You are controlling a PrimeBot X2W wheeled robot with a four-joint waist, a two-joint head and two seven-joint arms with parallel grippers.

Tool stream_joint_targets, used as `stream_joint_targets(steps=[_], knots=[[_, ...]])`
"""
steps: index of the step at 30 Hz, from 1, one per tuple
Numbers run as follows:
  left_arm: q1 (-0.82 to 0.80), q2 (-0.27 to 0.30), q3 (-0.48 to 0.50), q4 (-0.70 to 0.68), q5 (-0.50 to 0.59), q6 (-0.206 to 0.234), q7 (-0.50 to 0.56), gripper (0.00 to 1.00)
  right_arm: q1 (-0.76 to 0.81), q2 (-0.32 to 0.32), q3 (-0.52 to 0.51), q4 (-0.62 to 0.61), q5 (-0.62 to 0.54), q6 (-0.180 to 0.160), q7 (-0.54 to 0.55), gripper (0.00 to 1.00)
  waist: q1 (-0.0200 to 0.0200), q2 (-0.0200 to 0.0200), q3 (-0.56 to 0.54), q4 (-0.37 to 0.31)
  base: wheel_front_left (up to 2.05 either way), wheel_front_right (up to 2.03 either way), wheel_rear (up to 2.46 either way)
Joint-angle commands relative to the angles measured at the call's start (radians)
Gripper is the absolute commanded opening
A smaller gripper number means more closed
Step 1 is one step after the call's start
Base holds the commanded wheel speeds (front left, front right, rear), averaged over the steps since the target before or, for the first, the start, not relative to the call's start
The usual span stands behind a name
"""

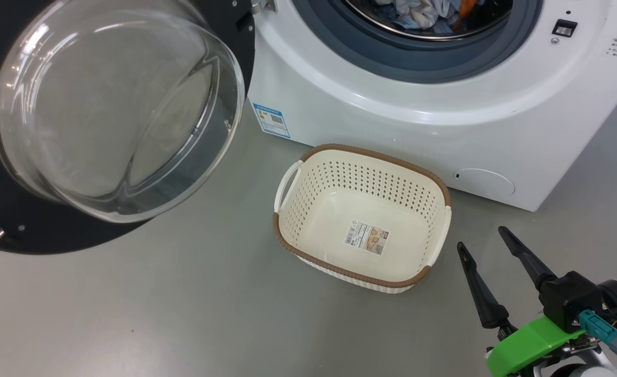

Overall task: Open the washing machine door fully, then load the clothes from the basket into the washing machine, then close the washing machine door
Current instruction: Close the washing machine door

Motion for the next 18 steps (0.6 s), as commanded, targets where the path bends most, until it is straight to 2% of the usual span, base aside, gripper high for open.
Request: stream_joint_targets(steps=[1,9,18], knots=[[-0.03,0.088,0.009,-0.012,0.02,0.008,0.019,0.0,-0.029,-0.005,0.03,-0.033,0.0,0.002,0.001,1.0,-0.0001,0.0,0.002,-0.002,0.0,0.0,0.0],[-0.072,0.116,-0.101,0.04,0.087,0.03,0.118,0.0,-0.035,-0.016,0.042,-0.045,0.002,0.002,0.012,1.0,-0.0001,0.0,0.014,-0.016,0.0,0.0,0.0],[-0.101,0.108,-0.153,0.092,0.117,0.016,0.164,0.0,-0.053,-0.029,0.044,-0.062,0.001,0.002,0.027,1.0,-0.0001,0.0,0.05,-0.042,0.0,0.0,0.0]])
